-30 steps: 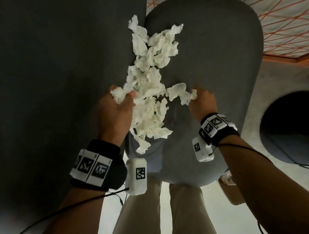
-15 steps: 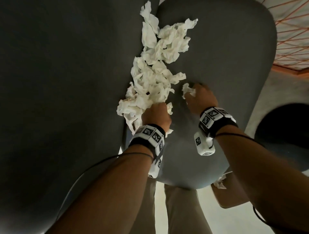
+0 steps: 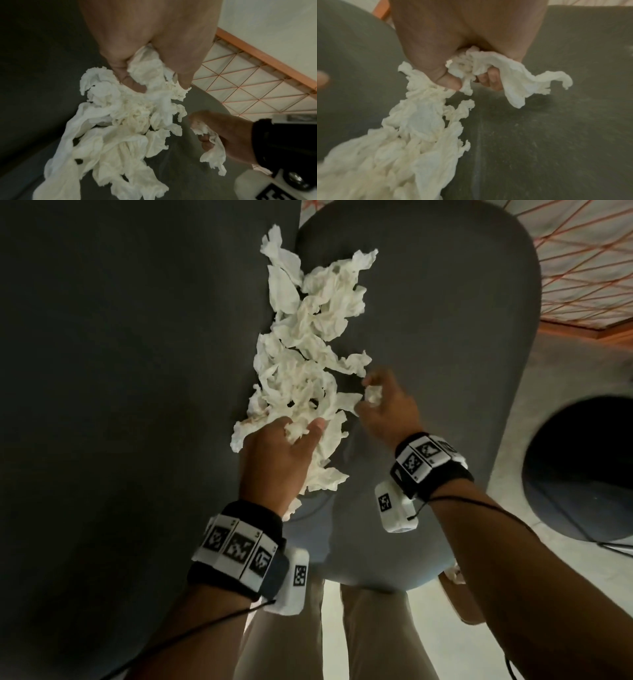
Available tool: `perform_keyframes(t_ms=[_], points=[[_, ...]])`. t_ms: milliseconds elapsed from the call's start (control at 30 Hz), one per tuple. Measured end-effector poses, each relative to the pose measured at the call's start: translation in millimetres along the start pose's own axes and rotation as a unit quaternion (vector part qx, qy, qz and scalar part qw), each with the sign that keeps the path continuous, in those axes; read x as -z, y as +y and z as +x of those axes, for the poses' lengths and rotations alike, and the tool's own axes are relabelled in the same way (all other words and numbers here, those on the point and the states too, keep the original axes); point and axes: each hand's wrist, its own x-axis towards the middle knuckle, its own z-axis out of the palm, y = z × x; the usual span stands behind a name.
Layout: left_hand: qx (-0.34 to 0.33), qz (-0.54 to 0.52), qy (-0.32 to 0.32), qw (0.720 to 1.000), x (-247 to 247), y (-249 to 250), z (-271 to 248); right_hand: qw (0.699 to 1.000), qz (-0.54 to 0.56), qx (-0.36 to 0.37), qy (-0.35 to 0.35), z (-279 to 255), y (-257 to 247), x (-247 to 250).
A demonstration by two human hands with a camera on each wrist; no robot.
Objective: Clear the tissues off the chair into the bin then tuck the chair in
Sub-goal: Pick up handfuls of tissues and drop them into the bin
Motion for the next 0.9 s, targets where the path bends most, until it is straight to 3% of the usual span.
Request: perform_keyframes(t_ms=[200, 367, 567, 700, 767, 900], points=[[-0.036, 0.18, -0.078, 0.98, -24, 17, 40, 0.984, -0.171, 0.001, -0.048, 22, -6, -20], [-0.042, 0.234, -0.105, 0.966, -36, 18, 57, 0.997, -0.071, -0.032, -0.014, 20, -3, -7], [-0.055, 0.069, -0.055, 0.995, -6, 10, 38, 0.993, 0.087, -0.06, 0.053, 24, -9, 14], [0.005, -0.051, -0.021, 0.998, 9, 2, 15, 0.975, 0.209, -0.082, -0.003, 33, -26, 14], [0.041, -0.109, -0.016, 0.993, 13, -2, 7, 0.975, 0.212, -0.062, -0.022, 36, -34, 12], [0.048, -0.193, 0.027, 0.98, 17, -5, -5, 0.994, 0.107, -0.01, 0.022, 48, -35, 4]])
